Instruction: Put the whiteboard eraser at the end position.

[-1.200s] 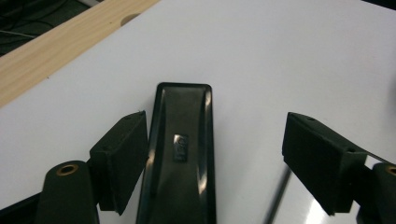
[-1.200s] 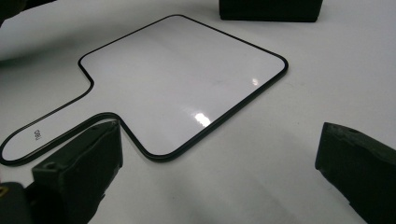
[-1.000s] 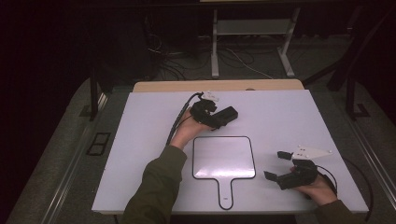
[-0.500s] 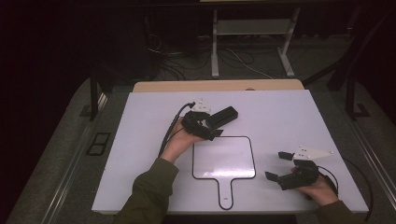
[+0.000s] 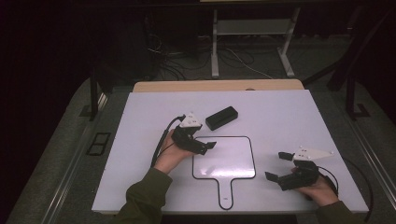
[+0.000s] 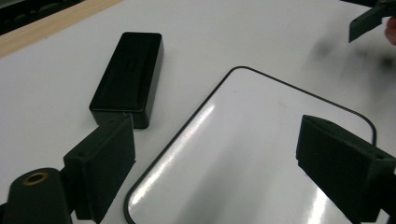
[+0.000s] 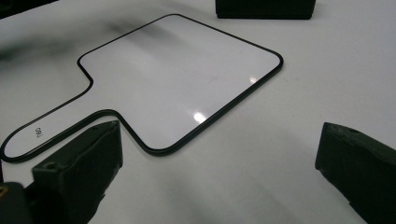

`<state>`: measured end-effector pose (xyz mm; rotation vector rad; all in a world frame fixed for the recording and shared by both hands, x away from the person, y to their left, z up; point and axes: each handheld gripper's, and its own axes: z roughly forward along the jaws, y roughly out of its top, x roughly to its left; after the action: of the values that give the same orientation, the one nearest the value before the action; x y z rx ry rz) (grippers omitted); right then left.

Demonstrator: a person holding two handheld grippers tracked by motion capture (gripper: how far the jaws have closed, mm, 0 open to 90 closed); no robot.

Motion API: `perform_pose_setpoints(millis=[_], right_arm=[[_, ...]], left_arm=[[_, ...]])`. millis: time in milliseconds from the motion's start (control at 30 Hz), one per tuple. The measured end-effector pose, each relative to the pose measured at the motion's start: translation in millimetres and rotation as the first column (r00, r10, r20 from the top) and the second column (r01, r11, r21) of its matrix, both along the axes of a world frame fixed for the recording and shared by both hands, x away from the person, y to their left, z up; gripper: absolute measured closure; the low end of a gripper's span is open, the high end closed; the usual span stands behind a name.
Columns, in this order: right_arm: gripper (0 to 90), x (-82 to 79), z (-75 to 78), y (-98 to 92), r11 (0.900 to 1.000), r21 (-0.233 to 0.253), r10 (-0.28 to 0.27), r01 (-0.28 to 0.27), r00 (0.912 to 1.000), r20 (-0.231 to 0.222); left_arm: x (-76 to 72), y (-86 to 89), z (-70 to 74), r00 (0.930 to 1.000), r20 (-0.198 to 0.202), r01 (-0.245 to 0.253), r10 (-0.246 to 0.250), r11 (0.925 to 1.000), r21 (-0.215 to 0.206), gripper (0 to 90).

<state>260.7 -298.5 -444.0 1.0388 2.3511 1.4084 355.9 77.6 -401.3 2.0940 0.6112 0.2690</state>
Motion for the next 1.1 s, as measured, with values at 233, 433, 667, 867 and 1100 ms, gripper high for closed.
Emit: perform_pose_setpoints(millis=[233, 433, 667, 867, 1100], right_arm=[[0.0, -0.2, 0.3, -0.2, 1.000, 0.001, 0.000, 0.000, 1.0000, 0.001], [0.0, -0.2, 0.5, -0.7, 1.000, 0.002, 0.000, 0.000, 1.0000, 0.005], [0.0, -0.6, 0.4, -0.2, 1.000, 0.000, 0.000, 0.000, 1.0000, 0.004], [0.0, -0.7, 0.4, -0.1, 1.000, -0.002, -0.001, 0.001, 1.0000, 0.004], [0.0, -0.9, 0.3, 0.1, 1.000, -0.002, -0.001, 0.001, 1.0000, 0.004]], left_arm=[[-15.3, 9.6, -0.1, 1.0000, 0.004, -0.003, 0.003, 0.9999, -0.010, 6.8], [-30.7, 21.8, -4.4, 0.9998, 0.009, -0.017, 0.017, 0.9997, -0.020, 3.5], [-47.3, 38.6, -10.7, 0.9992, 0.020, -0.035, 0.036, 0.9984, -0.044, 0.0], [-59.9, 56.7, -16.8, 0.9983, 0.008, -0.058, 0.058, 0.9962, -0.064, 0.0], [-76.7, 73.8, -22.8, 0.9982, 0.013, -0.056, 0.058, 0.9947, -0.086, 0.0]])
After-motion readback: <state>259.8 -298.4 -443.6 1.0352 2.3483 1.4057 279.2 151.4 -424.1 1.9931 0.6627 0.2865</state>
